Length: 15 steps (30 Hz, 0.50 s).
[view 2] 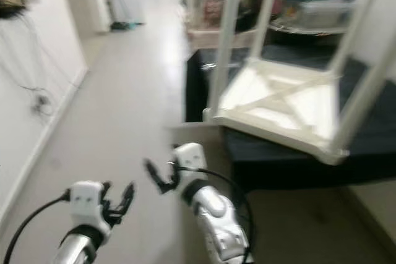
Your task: Building children table
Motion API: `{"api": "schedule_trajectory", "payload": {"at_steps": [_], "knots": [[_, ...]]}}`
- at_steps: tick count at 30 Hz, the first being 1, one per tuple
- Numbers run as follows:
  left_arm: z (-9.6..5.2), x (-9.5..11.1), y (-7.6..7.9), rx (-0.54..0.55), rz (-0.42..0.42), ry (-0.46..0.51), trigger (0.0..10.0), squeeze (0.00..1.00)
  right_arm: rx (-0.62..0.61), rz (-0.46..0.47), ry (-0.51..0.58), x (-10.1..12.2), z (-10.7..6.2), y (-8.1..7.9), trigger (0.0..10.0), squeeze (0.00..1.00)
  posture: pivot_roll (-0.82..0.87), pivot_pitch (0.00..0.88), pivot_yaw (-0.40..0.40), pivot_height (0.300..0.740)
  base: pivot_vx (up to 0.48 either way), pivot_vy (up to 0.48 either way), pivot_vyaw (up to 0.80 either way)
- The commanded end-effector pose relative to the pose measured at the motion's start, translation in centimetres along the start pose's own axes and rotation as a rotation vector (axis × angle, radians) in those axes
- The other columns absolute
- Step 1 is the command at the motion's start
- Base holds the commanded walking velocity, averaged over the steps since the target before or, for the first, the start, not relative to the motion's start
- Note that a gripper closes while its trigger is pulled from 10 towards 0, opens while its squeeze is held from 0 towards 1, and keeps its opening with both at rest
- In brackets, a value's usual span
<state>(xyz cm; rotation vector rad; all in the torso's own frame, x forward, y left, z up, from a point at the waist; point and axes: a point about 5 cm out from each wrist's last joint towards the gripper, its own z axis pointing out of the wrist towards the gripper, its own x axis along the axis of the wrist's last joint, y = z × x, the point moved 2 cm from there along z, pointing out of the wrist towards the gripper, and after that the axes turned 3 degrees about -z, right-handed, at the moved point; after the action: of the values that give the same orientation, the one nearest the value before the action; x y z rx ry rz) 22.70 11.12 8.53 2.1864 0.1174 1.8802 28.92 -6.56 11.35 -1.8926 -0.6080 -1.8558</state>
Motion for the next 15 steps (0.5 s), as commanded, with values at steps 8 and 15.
{"api": "schedule_trajectory", "payload": {"at_steps": [8,15], "knots": [[0.16,-0.14,0.46,-0.015,-0.009,-0.012,10.0,0.00,-0.031,0.008,-0.026,-0.45,-0.34,0.93,10.0,0.00,-0.03,0.000,-0.016,0.740,0.297,-0.347,0.00],[0.15,-0.16,0.50,-0.016,0.011,-0.014,10.0,0.00,-0.029,0.015,-0.028,-0.54,-0.31,0.90,10.0,0.00,-0.02,0.000,-0.012,0.740,0.000,-0.459,0.00]]}}
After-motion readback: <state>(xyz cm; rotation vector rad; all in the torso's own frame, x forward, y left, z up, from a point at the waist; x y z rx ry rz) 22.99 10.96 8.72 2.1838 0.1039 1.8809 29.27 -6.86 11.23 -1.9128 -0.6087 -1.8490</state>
